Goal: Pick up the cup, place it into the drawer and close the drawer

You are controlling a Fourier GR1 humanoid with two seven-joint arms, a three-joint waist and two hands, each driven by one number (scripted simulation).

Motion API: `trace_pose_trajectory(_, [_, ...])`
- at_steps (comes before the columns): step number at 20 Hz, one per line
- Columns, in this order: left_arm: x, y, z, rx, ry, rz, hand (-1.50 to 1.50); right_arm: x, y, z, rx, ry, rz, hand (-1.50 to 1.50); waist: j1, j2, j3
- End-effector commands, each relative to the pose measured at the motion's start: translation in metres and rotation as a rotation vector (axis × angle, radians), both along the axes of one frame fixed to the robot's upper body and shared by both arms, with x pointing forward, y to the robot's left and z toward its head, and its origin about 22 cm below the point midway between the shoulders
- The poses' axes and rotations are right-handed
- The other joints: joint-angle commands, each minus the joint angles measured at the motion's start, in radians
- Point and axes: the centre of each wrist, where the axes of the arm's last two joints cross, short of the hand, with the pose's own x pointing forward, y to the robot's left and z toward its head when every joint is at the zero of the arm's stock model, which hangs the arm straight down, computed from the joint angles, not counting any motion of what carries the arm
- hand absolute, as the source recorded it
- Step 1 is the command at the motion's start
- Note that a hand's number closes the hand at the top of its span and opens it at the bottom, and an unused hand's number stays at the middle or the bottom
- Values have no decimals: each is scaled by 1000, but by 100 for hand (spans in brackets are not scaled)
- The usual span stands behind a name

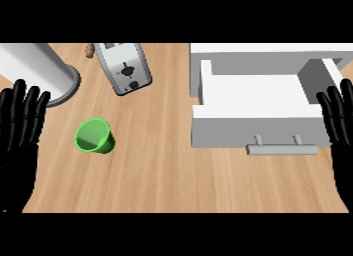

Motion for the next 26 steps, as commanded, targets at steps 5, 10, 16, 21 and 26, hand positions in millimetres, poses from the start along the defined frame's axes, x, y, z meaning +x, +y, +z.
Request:
trace_pose_trajectory(5, [20,63,9,-4,-4,-288,-150,0,5,-2,2,-61,9,-150,-3,20,-22])
trace_pose_trajectory(10, [42,65,-35,-219,287,-321,-150,16,-7,-2,-56,105,128,-150,-6,24,-20])
trace_pose_trajectory(16, [59,123,-59,-223,301,-285,-150,32,0,-16,-40,116,145,-150,-3,19,-20])
trace_pose_trajectory(21, [79,110,-91,-187,375,-274,-150,66,-15,-1,-45,106,137,-150,-2,20,-20])
trace_pose_trajectory(26, [94,108,-117,-160,431,-218,-150,51,-21,-5,-48,82,130,-150,-8,19,-20])
